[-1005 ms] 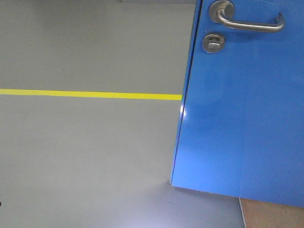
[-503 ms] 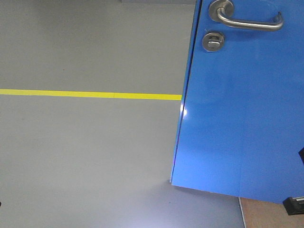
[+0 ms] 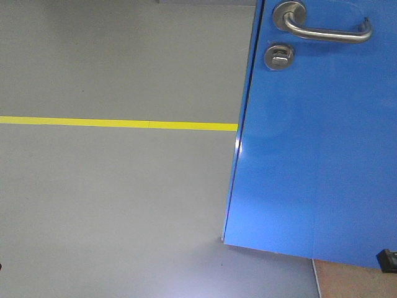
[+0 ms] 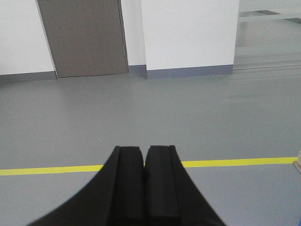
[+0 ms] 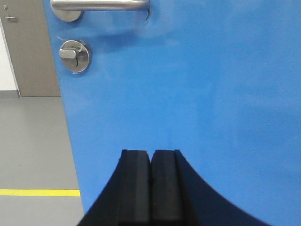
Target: Move to blue door and open it
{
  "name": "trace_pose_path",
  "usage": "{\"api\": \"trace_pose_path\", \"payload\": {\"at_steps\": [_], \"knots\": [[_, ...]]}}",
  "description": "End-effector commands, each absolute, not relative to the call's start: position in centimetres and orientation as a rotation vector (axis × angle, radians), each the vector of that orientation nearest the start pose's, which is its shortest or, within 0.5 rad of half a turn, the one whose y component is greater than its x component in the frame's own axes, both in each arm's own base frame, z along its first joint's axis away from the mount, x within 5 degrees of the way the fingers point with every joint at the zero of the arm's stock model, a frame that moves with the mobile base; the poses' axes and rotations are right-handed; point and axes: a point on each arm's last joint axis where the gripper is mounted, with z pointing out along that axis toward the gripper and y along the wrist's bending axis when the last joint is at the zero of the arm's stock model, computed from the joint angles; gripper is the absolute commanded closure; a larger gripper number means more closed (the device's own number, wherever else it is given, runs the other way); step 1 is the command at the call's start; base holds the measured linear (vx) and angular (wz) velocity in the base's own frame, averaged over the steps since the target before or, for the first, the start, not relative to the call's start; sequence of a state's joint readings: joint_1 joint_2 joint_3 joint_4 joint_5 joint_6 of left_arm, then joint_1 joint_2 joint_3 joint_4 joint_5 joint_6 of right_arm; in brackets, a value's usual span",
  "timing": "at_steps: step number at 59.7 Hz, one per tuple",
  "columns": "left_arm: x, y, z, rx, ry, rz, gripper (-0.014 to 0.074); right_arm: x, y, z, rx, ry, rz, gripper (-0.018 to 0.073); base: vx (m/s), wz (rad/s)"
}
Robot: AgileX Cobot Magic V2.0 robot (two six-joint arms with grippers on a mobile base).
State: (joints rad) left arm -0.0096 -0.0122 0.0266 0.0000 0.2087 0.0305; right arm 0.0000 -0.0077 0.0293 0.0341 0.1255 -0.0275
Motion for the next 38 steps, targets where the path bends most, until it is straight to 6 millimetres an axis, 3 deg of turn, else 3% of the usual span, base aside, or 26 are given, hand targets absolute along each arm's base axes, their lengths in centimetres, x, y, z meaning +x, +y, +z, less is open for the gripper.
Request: {"api": "trace_pose_path", "payload": {"at_steps": [1,38], "knots": [[5.58,-0.1,19.23,0.036,1.614,0.008,0.0526,5.65,-0.01,19.38,0.003,1.552,-0.001,0.0567,0.0,0.0],[5.58,-0.1,19.23,0.036,1.614,0.008,0.0526,5.65,-0.01,19.38,0.003,1.552,-0.001,0.0567,0.0,0.0]]}}
